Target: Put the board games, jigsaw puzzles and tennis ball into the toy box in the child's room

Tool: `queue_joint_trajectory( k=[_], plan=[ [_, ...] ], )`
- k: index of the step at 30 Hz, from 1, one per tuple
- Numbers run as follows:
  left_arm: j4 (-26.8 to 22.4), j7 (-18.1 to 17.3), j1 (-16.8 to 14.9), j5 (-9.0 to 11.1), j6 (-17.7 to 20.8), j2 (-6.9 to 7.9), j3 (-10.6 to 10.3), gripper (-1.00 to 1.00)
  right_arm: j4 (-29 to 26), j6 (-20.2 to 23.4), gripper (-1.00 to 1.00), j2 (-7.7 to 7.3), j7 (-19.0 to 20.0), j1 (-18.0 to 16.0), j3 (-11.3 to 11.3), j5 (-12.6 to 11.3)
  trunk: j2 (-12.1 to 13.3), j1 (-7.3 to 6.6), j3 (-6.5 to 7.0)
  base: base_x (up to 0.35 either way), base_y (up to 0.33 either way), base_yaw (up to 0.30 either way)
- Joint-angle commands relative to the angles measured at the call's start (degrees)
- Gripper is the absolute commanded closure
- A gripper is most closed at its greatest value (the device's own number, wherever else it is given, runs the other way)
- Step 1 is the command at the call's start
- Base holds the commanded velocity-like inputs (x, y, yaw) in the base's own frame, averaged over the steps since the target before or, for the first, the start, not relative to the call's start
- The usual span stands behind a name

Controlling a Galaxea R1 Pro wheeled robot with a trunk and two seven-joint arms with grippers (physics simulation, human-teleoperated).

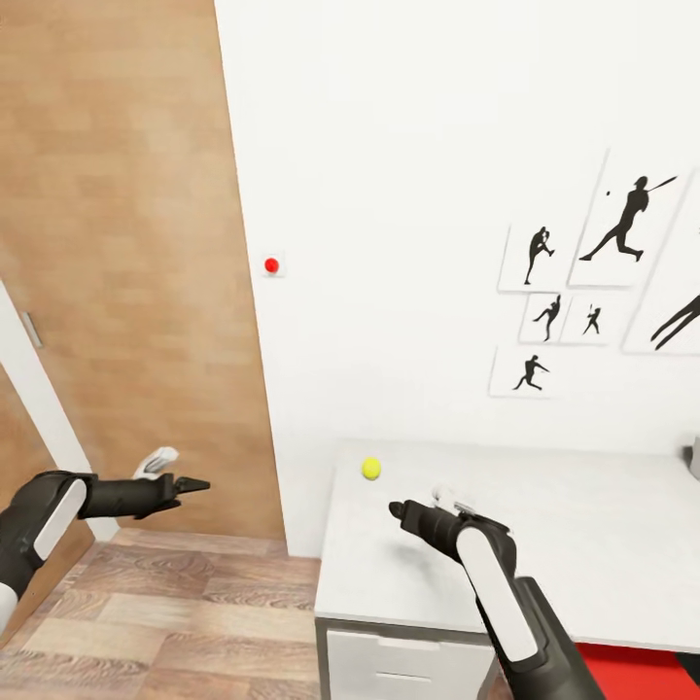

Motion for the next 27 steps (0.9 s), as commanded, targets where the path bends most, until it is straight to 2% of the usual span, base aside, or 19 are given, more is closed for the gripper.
queue_joint_trajectory(
  k=[1,5,14,17,18,20,22,24,25,27],
  plan=[
    [0.0,1.1,-0.1,-0.1,0.2,-0.23,0.2,-1.0,-0.5,0.1,-1.0,0.11,-0.7,-0.1,0.4,-0.5,-0.1,0.05,-0.14,0.151,0.235,-0.005],
    [0.0,3.1,-0.1,-0.1,0.2,-0.9,0.7,-1.0,-1.1,0.1,-1.0,0.25,-0.9,-0.1,1.0,-0.5,-0.1,0.05,-0.26,0.178,0.209,-0.073],
    [0.0,3.8,0.0,-0.6,0.2,-1.64,0.0,-1.0,-1.2,0.1,-1.0,0.66,-1.0,-0.1,1.3,-0.5,-0.1,0.05,-1.0,0.068,0.04,-0.052],
    [0.1,4.6,0.1,-1.2,-0.4,-3.09,-0.5,-1.0,-0.6,0.2,-1.0,1.51,-1.1,-0.8,1.4,-0.5,-0.1,0.05,-1.28,0.006,0.003,-0.005],
    [0.2,5.5,0.2,-1.9,-1.3,-4.21,-0.8,-1.0,0.5,0.2,-1.0,2.17,-1.2,-1.9,1.4,-0.5,-0.1,0.05,-1.38,0.003,0.001,-0.002],
    [0.3,6.6,0.3,-2.8,-2.6,-5.31,-1.0,-1.0,2.5,0.3,-1.0,2.79,-1.6,-3.9,1.4,-0.5,-0.1,0.05,-1.56,0.002,0.001,-0.002],
    [0.4,8.2,0.4,-3.9,-4.1,-6.41,-1.3,-1.0,6.5,0.5,-1.0,3.42,-3.4,-7.7,1.4,-0.5,-0.1,0.05,-1.75,0.001,0.0,0.0],
    [0.5,9.4,0.6,-4.8,-5.2,-7.04,-1.3,-1.0,10.5,0.8,-1.0,4.12,-7.7,-12.7,1.4,-0.7,-0.1,0.05,-1.94,0.0,0.0,0.0],
    [0.5,9.6,0.6,-4.9,-5.4,-7.1,-1.3,-1.0,11.1,0.9,-1.0,4.4,-9.0,-13.8,1.5,-0.8,-0.1,0.05,-2.04,0.0,0.0,0.0],
    [0.9,10.1,0.6,-5.2,-5.9,-7.12,-1.2,-1.0,12.9,1.5,-1.0,5.8,-13.6,-18.3,1.8,-1.0,-0.1,0.05,-2.23,0.0,0.0,0.0]
  ],
)
